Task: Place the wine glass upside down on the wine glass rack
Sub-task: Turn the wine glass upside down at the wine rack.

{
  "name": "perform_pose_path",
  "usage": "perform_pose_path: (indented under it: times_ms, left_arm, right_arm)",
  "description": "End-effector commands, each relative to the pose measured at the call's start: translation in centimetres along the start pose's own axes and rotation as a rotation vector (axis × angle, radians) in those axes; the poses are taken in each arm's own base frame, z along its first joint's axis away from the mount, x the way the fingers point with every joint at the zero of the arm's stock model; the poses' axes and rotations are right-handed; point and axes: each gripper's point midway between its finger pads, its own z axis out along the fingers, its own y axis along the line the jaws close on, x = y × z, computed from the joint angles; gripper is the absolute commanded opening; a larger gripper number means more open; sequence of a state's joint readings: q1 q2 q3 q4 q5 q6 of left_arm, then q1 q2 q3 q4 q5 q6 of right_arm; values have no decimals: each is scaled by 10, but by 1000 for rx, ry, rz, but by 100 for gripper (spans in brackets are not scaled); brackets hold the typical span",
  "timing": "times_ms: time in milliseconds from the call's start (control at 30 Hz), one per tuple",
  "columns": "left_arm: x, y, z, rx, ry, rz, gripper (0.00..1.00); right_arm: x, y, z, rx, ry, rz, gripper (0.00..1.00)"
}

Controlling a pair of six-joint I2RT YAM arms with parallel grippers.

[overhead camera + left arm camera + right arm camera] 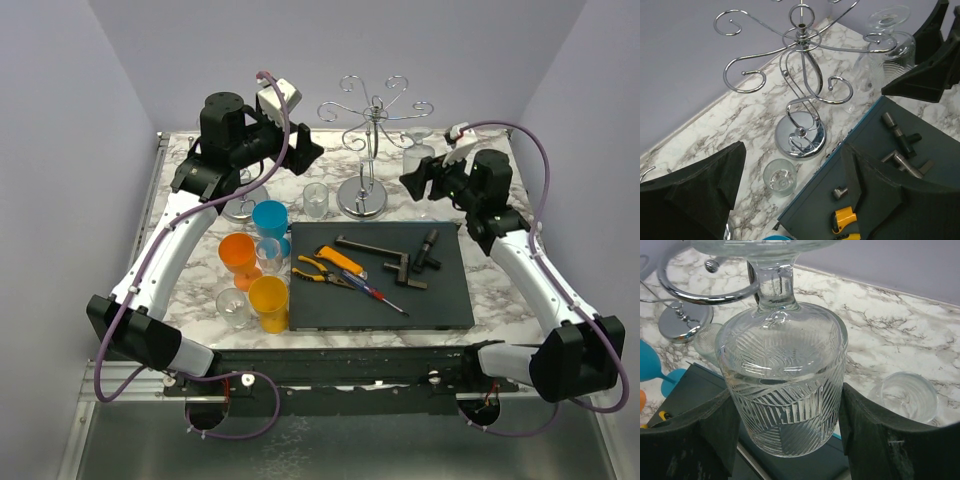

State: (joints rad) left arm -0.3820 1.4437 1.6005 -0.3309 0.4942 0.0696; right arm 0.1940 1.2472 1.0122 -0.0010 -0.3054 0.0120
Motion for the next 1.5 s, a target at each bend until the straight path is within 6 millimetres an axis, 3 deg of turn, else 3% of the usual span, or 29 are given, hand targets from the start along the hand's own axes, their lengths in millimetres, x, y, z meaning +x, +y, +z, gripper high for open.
perform_pose_path:
  times_ms: [0,100,267,500,733,900,1267,1467]
  left_arm:
    - [-6,17,-4,-100,-6,53,83]
    - [-2,27,0,-126,10,58,82]
    - [4,47,11,-176,34,66,82]
    - [-2,74,21,-233,35,82,82]
    - [-1,80,29,-204,40,115,86]
    - [-3,73,31,-159,31,122,86]
    - [2,66,33,-106,38,157,85]
    - [6,64,36,-81,42,168,84]
  right_arm:
    - [-67,17,-27,-47,-215,-16,0]
    - [-70,21,-43,-39,-236,-9,1]
    - [-64,33,-54,-84,-202,-2,1]
    - [-55,66,-53,-193,-172,25,0]
    - [-41,108,-24,-223,-143,-14,1]
    - [-49,102,-10,-181,-202,2,1]
    - [-40,92,32,-134,-237,29,1]
    - [-43,97,48,-126,-276,53,1]
